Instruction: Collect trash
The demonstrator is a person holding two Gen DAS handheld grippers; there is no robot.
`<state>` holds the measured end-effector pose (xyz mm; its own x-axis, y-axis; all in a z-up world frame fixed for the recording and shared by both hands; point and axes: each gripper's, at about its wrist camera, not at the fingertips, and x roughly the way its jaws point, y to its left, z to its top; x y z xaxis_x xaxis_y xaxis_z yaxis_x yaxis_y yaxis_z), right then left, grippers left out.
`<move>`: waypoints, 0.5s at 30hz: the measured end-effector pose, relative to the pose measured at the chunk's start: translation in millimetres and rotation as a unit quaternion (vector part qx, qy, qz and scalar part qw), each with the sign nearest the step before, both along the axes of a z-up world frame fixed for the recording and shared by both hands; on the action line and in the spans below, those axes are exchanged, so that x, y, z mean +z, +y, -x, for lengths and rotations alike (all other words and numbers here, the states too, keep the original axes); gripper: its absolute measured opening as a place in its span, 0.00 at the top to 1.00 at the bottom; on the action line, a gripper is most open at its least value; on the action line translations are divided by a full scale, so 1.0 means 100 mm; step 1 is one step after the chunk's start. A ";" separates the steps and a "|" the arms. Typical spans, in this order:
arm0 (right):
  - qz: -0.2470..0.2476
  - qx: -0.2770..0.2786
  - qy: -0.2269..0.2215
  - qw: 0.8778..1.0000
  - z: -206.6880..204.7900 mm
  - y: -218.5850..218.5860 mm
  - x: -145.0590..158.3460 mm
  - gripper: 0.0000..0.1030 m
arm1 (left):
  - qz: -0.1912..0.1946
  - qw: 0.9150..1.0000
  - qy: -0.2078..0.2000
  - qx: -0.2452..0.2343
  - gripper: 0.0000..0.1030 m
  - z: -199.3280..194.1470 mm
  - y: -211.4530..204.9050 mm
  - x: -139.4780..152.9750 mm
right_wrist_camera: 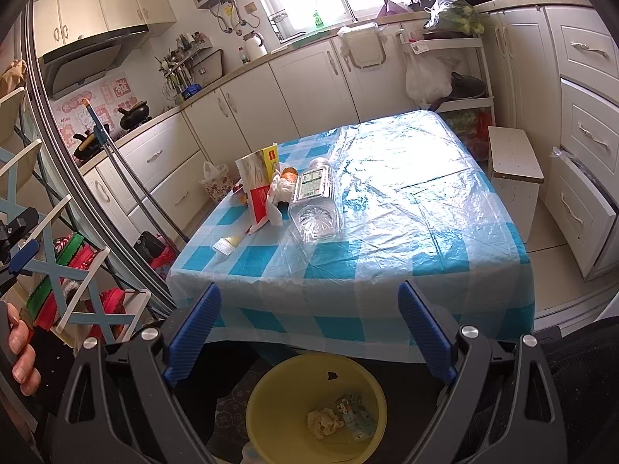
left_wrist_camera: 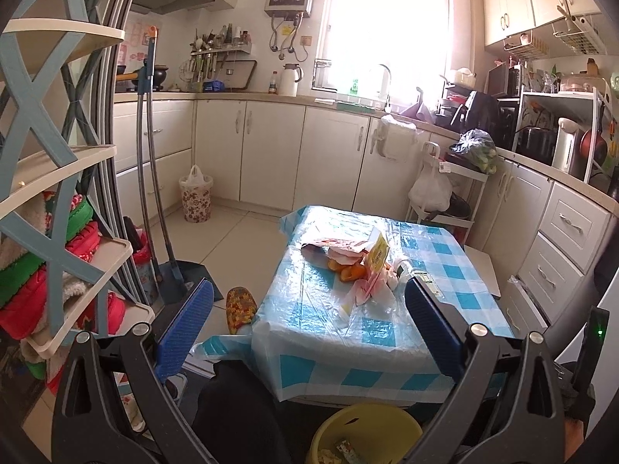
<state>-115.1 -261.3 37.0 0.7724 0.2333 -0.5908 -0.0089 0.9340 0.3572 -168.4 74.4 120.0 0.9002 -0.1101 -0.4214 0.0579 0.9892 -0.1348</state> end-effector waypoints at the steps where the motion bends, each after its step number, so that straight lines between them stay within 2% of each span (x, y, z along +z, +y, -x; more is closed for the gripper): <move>1: 0.000 0.000 0.000 1.000 0.00 0.00 0.00 0.13 | -0.001 1.000 -0.001 0.001 0.07 0.00 0.00 0.00; 11: 0.001 0.000 0.000 1.000 0.00 0.00 0.00 0.13 | 0.023 1.000 -0.006 0.006 0.07 0.03 0.06 -0.01; 15: 0.001 0.000 0.000 1.000 0.00 0.00 0.00 0.13 | 0.004 1.000 -0.005 0.007 0.07 0.03 0.04 0.01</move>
<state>-115.6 -261.0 37.0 0.7727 0.2325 -0.5907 -0.0096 0.9347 0.3554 -171.3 78.1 120.8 0.9054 -0.1011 -0.4122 0.0453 0.9887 -0.1431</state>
